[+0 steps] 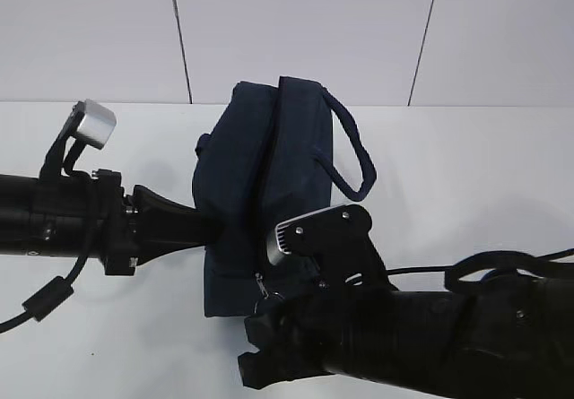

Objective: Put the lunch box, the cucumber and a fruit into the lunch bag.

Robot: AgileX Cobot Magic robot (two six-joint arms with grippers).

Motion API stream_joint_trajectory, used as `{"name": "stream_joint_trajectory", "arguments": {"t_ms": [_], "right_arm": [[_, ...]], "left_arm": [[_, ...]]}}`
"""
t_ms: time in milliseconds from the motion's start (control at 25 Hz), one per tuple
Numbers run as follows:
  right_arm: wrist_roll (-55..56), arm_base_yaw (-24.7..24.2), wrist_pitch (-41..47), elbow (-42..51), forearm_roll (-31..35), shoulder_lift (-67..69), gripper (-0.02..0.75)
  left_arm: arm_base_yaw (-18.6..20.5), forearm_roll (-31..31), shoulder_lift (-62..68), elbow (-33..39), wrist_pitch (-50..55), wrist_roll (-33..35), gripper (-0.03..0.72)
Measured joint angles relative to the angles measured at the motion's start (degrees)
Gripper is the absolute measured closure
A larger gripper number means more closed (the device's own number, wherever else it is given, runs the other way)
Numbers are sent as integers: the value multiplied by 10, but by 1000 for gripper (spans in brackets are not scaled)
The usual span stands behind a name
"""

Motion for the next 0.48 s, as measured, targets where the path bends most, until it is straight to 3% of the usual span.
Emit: {"name": "stream_joint_trajectory", "arguments": {"t_ms": [280,480], "right_arm": [[-2,0,-1,-44,0,45,447],[-10,0,-1,-48,0,46,360]], "left_arm": [[0,0,0,0,0,0,679],[0,0,0,0,0,0,679]]}}
